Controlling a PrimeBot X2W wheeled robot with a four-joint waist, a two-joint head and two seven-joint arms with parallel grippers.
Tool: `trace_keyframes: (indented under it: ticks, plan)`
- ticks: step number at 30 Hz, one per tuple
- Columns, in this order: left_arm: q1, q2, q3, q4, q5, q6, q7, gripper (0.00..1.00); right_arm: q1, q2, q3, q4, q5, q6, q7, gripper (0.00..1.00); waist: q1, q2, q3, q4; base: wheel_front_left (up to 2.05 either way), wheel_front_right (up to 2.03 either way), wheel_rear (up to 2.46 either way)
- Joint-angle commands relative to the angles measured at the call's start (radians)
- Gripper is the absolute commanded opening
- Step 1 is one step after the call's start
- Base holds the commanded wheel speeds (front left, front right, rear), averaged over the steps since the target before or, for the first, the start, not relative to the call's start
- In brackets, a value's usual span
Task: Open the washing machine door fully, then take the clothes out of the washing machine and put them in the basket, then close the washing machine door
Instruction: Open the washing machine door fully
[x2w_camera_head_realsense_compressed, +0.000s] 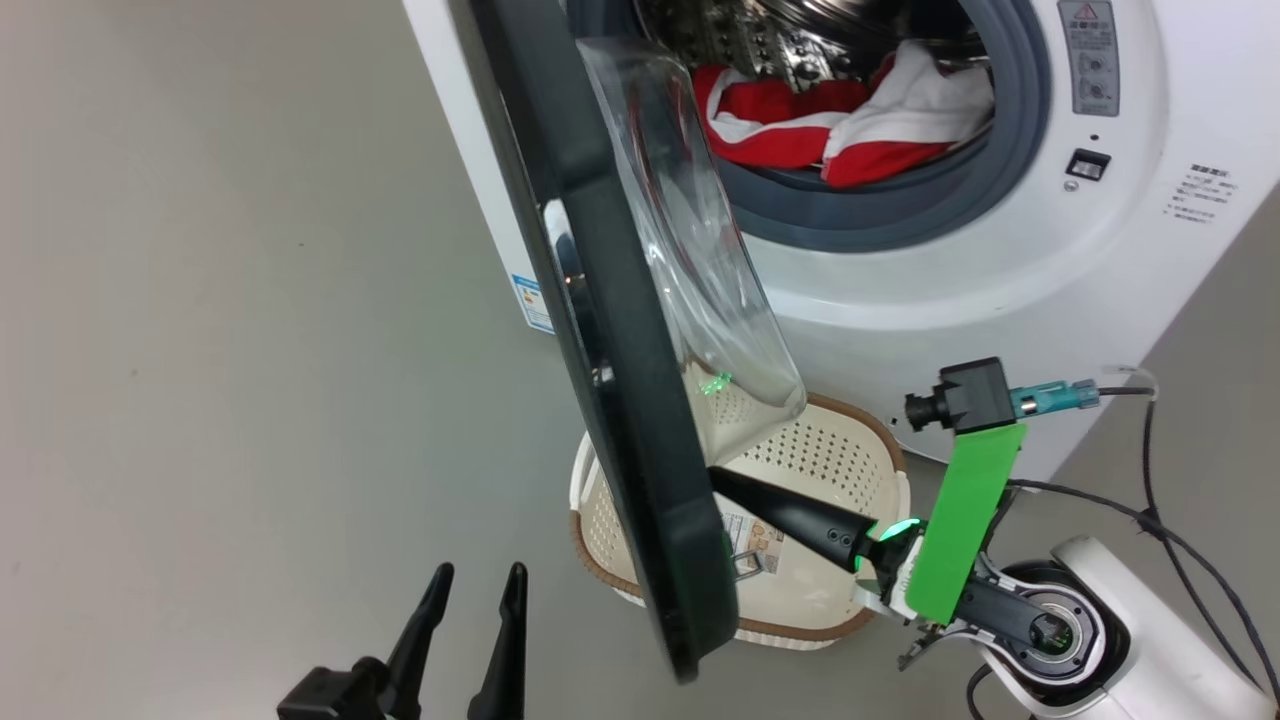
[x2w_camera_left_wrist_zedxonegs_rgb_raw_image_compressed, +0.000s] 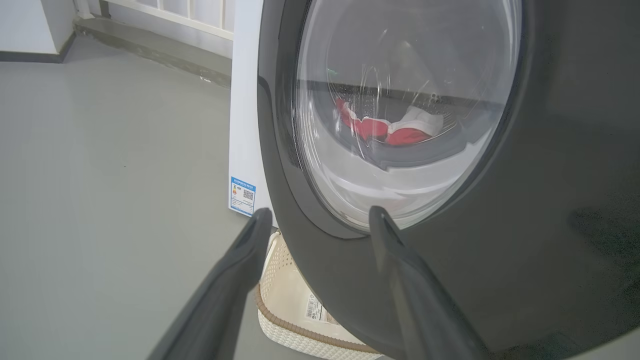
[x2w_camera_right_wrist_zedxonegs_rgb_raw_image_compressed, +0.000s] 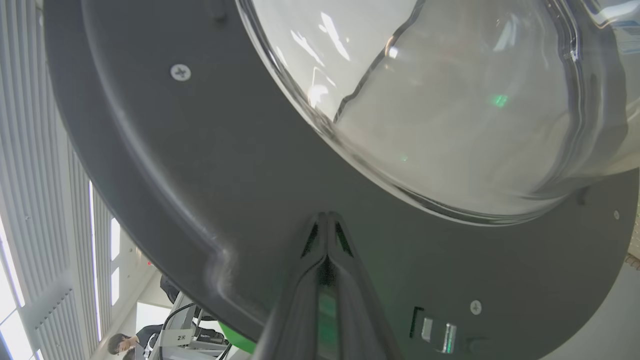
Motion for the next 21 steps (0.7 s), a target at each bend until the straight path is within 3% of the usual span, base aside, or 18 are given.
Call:
trace_keyframes:
  ticks: [1, 21]
  plan:
    - [0.001, 0.01, 0.035, -0.023, -0.001, 0.007, -0.012, 1.0, 0.007, 0.02, 0.018, -0.036, -0.007, 0.008, 0.009, 0.0, 0.0, 0.0, -0.013, 0.017, 0.0, 0.0, 0.0]
    - [0.018, 0.01, 0.079, -0.055, 0.007, 0.025, -0.012, 1.0, 0.019, 0.099, 0.058, -0.031, -0.026, 0.008, 0.033, 0.0, 0.0, 0.0, -0.032, 0.064, 0.0, 0.0, 0.0]
